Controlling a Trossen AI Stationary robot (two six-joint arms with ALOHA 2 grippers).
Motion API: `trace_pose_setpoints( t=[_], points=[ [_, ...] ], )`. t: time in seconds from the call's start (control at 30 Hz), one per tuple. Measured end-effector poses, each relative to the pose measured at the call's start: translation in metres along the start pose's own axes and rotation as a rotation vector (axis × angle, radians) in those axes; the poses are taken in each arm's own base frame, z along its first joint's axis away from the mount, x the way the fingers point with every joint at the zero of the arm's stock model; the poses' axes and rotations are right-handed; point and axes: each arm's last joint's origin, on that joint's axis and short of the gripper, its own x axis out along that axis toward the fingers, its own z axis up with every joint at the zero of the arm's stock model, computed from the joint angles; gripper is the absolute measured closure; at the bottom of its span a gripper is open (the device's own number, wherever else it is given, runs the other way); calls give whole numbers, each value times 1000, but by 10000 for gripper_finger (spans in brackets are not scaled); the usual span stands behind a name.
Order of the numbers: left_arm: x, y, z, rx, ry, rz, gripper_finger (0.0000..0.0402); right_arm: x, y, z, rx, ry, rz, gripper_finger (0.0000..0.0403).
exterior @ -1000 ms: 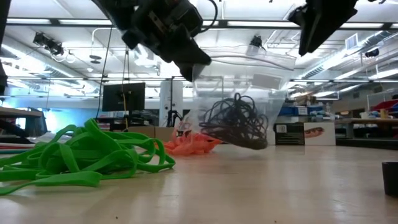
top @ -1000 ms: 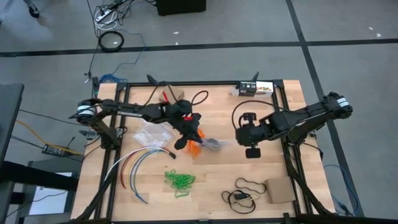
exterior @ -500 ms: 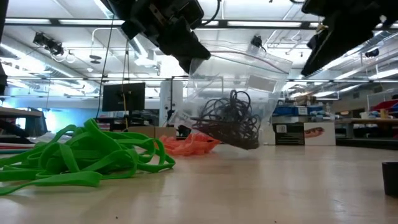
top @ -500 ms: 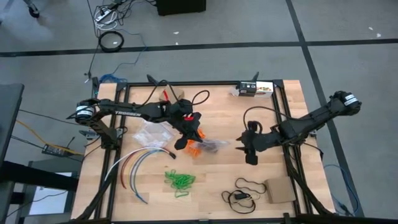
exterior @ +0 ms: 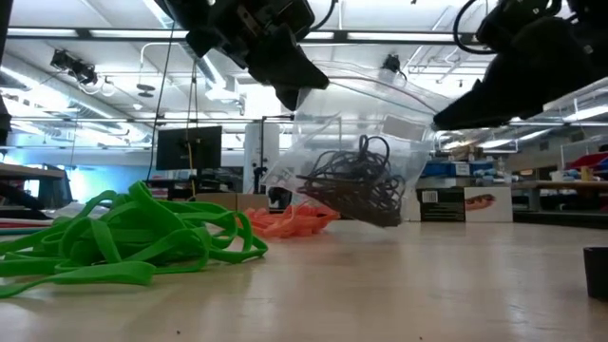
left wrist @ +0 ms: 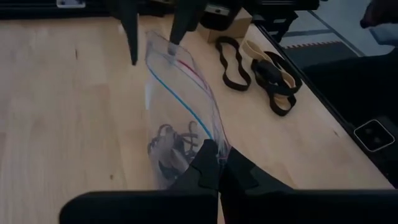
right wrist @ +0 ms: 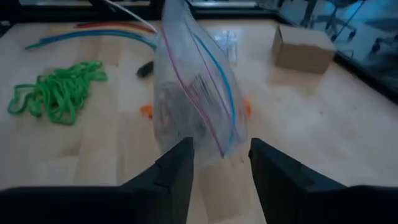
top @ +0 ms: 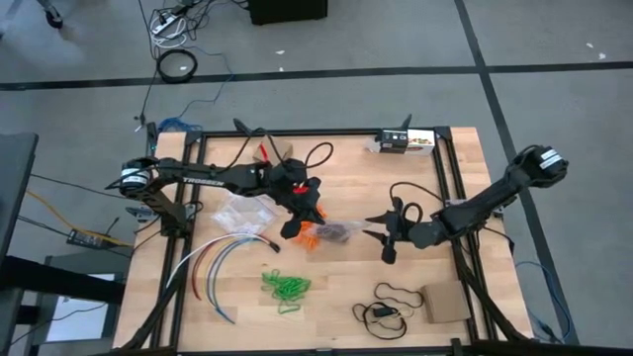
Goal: Sort rubber bands
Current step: Close the transparent zip bag
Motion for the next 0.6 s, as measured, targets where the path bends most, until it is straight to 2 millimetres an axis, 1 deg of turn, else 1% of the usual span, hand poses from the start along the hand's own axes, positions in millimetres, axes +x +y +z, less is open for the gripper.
trace_pose_setpoints(
  t=[0.3,0.5,0.6],
  points=[
    [1,-1,2,-8,-11,10,400,11,9,-1,-11,-61,20,289],
    [1,-1,1,-15,-5,9,400,12,10,1,-1,-84,20,297],
    [1,-1,0,-18,2,9,400,11,9,4,0,-103,8,308]
  ],
)
